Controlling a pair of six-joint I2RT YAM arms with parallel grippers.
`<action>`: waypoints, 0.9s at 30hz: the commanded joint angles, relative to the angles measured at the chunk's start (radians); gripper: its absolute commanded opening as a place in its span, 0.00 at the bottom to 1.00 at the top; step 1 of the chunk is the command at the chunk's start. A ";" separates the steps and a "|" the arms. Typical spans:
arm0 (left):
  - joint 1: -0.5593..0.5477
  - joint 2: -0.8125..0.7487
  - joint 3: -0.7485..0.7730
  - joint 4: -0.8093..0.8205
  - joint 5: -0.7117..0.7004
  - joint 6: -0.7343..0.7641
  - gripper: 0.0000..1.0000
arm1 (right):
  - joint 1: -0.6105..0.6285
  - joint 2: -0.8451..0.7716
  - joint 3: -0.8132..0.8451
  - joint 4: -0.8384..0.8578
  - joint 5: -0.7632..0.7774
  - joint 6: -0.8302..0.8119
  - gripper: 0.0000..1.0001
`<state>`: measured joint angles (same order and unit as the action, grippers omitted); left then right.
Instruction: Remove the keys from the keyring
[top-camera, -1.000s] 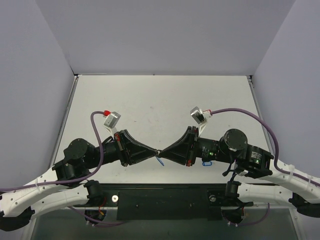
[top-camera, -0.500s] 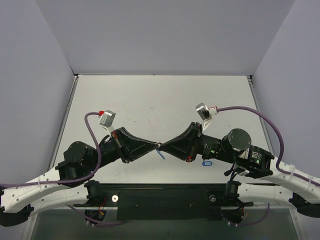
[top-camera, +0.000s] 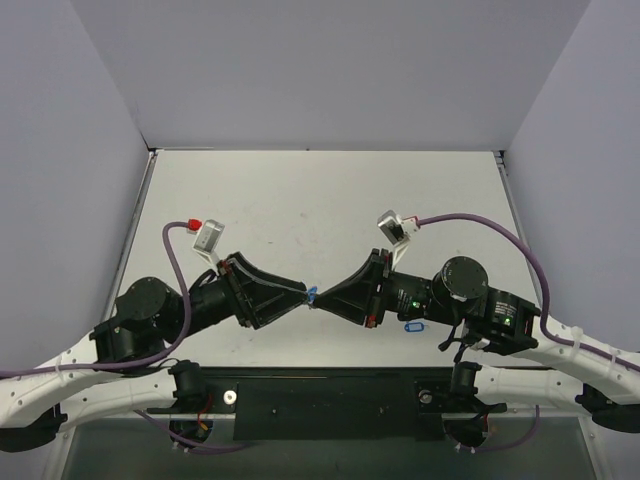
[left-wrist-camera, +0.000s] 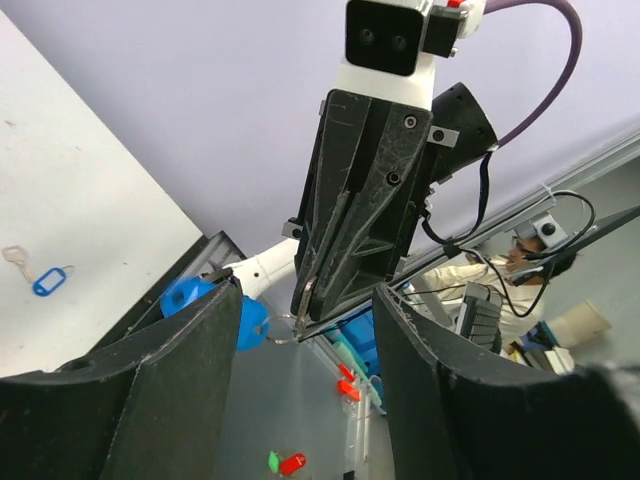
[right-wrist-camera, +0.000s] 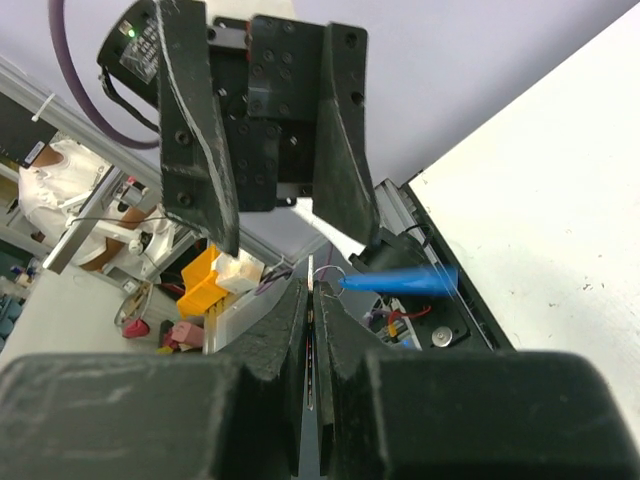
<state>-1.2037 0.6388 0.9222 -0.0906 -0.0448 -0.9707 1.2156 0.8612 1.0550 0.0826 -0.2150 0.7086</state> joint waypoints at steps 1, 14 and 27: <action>-0.005 -0.042 0.124 -0.173 -0.041 0.105 0.64 | 0.009 -0.005 0.031 0.022 -0.041 -0.006 0.00; -0.005 -0.007 0.172 -0.267 0.088 0.193 0.50 | 0.010 0.018 0.048 0.031 -0.109 0.011 0.00; -0.005 -0.005 0.121 -0.221 0.137 0.199 0.46 | 0.013 0.030 0.066 0.017 -0.096 0.000 0.00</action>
<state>-1.2037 0.6464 1.0634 -0.3565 0.0643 -0.7895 1.2194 0.8822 1.0790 0.0593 -0.3042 0.7124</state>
